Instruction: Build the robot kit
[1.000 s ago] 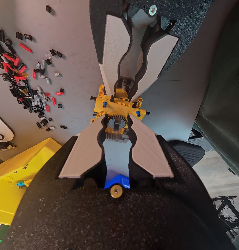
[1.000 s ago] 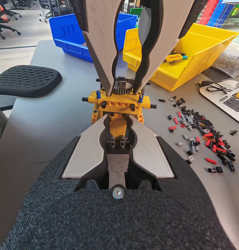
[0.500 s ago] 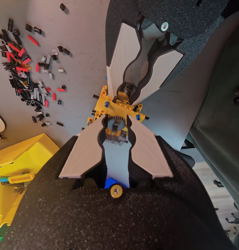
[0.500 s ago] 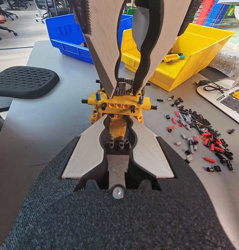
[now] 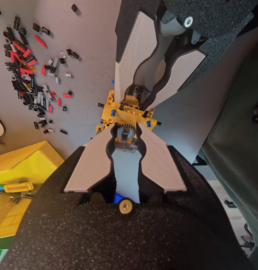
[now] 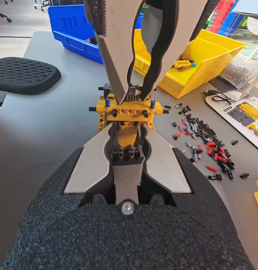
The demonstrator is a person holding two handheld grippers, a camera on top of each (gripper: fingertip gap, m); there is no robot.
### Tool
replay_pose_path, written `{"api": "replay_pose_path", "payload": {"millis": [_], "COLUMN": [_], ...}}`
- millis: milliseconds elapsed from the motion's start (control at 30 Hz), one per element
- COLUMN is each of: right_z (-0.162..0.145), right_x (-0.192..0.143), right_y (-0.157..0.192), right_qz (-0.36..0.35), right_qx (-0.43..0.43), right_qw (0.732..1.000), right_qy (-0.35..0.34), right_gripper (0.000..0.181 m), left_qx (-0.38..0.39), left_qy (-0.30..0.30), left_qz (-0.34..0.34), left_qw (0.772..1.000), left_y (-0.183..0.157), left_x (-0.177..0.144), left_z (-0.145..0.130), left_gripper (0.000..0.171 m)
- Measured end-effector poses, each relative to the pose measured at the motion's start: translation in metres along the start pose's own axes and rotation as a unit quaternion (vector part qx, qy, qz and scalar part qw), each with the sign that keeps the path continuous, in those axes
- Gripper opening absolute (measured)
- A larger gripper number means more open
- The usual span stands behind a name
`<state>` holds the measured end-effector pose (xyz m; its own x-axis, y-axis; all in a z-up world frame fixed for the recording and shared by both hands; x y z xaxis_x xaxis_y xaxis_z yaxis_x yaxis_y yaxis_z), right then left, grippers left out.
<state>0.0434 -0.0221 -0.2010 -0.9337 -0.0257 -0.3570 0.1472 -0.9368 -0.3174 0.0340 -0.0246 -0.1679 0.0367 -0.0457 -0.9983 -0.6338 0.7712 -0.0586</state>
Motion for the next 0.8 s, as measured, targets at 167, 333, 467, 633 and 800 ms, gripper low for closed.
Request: {"api": "replay_pose_path", "payload": {"millis": [167,333,467,633,800], "right_z": [-0.0072,-0.0058,-0.0056,-0.0053,-0.0051], "right_x": [-0.0100,-0.0073,-0.0072,-0.0072,-0.0070], "right_y": [-0.0019,-0.0013,-0.0015,-0.0011,-0.0013], "right_qz": [0.012,0.013,0.012,0.010,0.006], "right_qx": [-0.009,-0.006,-0.011,-0.014,-0.020], "right_qw": [1.000,1.000,1.000,1.000,1.000], "right_qy": [-0.001,-0.005,-0.009,-0.010,-0.009], "right_gripper": [0.026,0.022,0.022,0.022,0.022], "left_qx": [0.007,0.017,0.029,0.033,0.017], "left_qy": [-0.009,-0.008,-0.004,0.010,0.022], "left_qz": [-0.005,-0.019,-0.014,0.004,0.004], "left_qw": [1.000,1.000,0.999,0.999,1.000], "left_y": [0.0001,-0.0017,-0.0021,-0.0041,-0.0039], "left_x": [-0.0001,-0.0002,0.0003,0.0003,0.0007], "left_z": [0.0030,0.0050,0.0059,0.0073,0.0080], "left_gripper": [0.022,0.029,0.029,0.026,0.025]}}
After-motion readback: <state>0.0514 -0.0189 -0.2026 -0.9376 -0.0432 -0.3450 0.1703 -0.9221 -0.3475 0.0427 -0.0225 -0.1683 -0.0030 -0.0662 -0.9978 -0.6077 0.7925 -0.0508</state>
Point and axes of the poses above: each gripper's, where its closed fingertips meet, x out along the fingers, z out of its top, y = z × x across the jaws, the point moved 1 cm from there along -x, back along the fingers, and after that the axes turned 13 degrees about -x, right-handed, at the moved point
